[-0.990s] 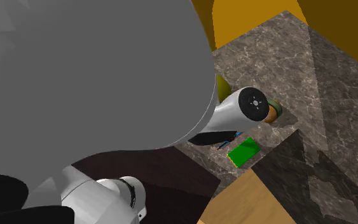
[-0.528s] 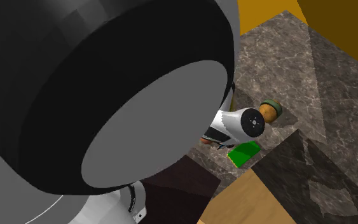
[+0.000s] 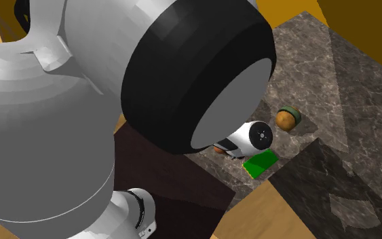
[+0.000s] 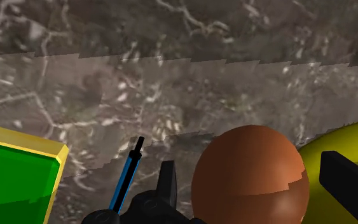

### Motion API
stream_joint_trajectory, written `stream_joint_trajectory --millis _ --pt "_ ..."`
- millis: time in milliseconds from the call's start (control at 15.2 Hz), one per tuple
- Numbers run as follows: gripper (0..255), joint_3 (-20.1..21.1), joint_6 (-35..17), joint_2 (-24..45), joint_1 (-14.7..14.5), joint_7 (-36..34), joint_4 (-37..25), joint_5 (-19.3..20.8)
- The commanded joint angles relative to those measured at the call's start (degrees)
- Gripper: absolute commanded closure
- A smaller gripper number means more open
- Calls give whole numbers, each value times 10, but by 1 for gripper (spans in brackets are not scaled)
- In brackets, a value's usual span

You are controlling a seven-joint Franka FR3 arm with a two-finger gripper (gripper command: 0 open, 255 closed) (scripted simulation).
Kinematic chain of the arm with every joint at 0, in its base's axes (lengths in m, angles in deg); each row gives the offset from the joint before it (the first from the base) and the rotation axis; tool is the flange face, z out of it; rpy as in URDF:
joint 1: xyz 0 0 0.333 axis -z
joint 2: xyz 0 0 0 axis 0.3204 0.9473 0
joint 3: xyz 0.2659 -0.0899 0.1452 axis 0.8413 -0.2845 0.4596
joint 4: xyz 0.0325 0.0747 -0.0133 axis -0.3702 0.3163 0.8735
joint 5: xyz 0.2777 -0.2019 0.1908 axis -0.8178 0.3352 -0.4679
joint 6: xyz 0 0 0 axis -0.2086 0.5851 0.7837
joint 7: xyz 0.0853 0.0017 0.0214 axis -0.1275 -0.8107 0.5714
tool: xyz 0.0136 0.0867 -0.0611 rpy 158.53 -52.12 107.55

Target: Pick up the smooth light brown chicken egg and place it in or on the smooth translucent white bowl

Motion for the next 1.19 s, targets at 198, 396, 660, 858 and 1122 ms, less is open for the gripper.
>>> stream_joint_trajectory --millis 198,396,660,858,1122 --pt "0 4 -2 4 2 6 -2 -7" --pt "0 4 -2 4 2 6 -2 -7" --pt "255 4 -2 4 2 6 -2 -7" --pt "255 4 -2 4 2 6 -2 -7" --pt "255 -2 1 -6 -3 -5 4 5"
